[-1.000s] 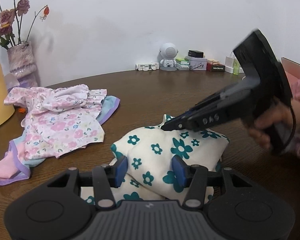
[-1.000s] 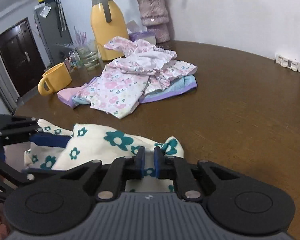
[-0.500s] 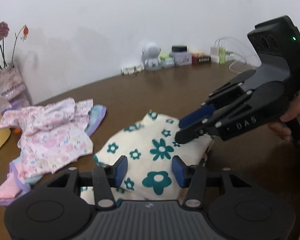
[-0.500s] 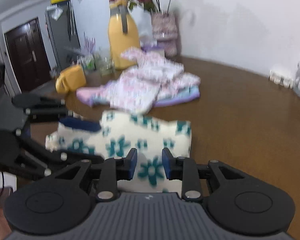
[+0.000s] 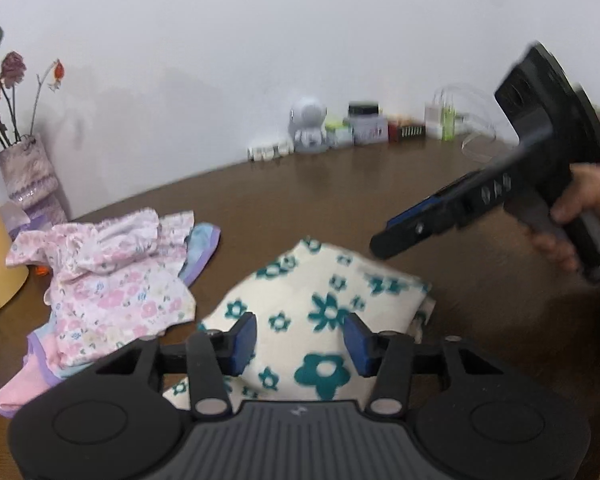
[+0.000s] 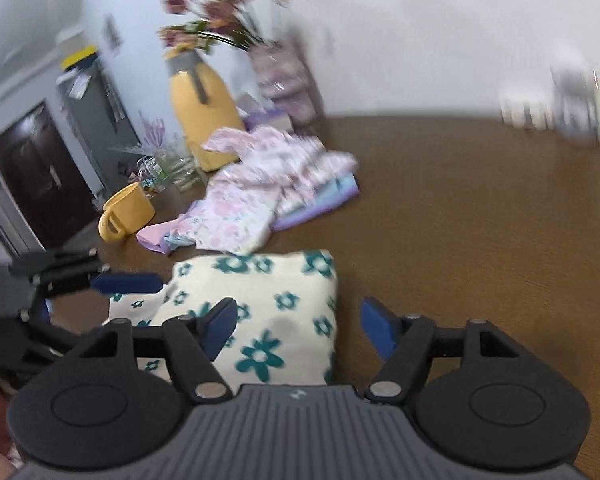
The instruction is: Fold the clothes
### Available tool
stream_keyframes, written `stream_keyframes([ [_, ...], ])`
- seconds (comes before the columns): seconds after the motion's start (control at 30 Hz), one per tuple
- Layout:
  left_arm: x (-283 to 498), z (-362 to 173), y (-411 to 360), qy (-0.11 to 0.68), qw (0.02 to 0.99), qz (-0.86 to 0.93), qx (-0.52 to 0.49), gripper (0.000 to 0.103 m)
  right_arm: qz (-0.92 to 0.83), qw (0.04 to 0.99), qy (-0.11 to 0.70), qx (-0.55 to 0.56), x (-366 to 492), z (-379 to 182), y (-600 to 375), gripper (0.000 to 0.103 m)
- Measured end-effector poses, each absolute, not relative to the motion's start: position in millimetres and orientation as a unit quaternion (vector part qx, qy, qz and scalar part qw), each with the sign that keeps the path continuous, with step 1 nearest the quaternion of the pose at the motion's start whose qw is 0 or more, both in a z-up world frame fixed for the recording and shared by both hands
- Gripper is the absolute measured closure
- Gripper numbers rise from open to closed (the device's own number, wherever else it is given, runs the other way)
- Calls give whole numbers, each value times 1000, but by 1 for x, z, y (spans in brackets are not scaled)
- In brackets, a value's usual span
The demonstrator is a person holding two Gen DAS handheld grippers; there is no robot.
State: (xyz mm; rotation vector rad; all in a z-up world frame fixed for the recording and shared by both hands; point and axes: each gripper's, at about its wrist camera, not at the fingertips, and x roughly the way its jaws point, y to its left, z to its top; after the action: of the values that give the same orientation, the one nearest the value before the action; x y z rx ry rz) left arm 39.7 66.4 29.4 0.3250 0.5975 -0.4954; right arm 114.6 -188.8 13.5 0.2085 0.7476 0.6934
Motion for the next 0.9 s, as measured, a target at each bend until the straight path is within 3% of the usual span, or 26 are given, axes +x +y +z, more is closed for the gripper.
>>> stream_keyframes([
  [0.2,39,18,74,297,909,-244,163,63,353,825,412,158,132,-14,-192,39],
  [0.5,39,10,86,296,909,-253,147,63,395,787,415,230,140,-34,-180,46],
  [0.63,38,9,90,291,913,-252,132,63,389,784,419,242,137,-26,-177,75],
  [0.9,45,15,59,292,905,-281,125,61,359,825,412,147,122,24,-178,80],
])
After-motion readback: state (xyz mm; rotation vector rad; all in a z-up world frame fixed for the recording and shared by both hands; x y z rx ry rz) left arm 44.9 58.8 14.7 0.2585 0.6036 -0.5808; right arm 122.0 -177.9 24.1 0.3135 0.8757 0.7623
